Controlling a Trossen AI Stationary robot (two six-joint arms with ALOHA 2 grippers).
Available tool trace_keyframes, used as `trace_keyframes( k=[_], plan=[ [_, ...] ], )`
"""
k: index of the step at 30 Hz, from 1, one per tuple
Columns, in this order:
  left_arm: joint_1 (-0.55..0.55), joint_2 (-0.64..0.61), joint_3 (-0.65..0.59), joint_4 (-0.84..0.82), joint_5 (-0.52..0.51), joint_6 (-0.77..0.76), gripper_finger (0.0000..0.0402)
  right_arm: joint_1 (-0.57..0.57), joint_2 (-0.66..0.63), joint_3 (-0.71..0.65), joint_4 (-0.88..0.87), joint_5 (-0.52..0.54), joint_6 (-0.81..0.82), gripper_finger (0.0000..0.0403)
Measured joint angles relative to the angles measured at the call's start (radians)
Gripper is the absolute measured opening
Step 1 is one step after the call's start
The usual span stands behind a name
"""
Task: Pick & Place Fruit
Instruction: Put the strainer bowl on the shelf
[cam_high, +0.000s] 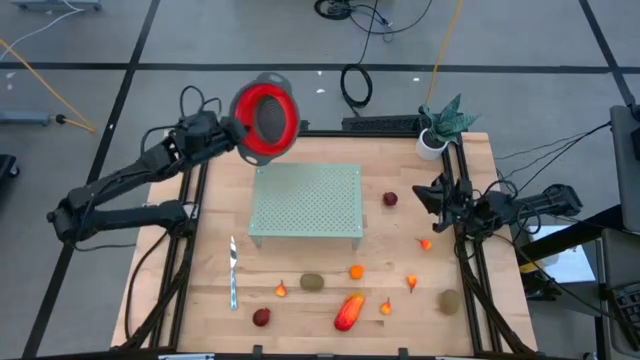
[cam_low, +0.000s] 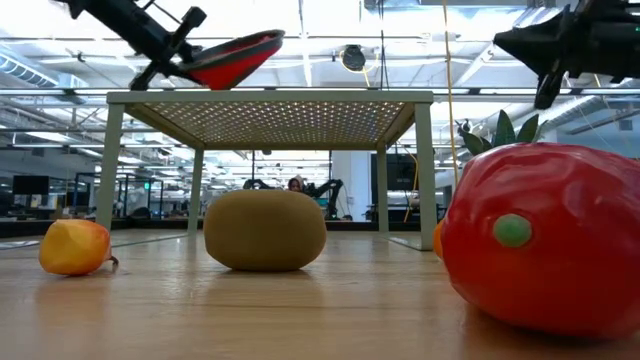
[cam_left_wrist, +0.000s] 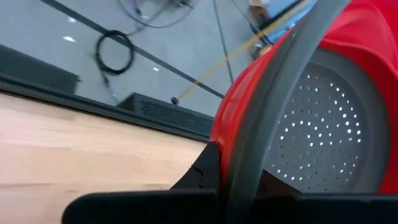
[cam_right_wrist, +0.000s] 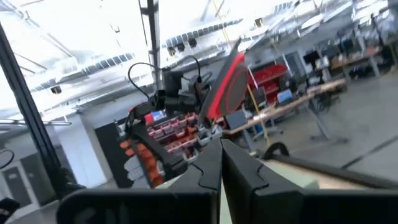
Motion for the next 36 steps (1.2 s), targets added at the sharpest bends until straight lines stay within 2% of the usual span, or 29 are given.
trace_keyframes(
  k=[8,13,23,36],
  plan=[
    [-0.149,0.132,0.000,0.167,-0.044,0.027,0.0000,0.000,0.155,0.082,0.002,-0.053,0.057,0.0004],
    [-0.230,0.201,0.005,0.237,-0.096,0.048,0.0000,0.000,0.276,0.179,0.001,-0.082,0.055,0.0004],
    [-0.365,0.296,0.107,0.232,-0.284,0.173,0.0000,0.001,0.537,0.406,-0.019,-0.108,-0.054,0.0004],
    [-0.446,0.409,0.286,0.143,-0.469,0.370,0.0000,0.001,0.804,0.729,-0.204,-0.103,-0.251,0.0001]
  ],
)
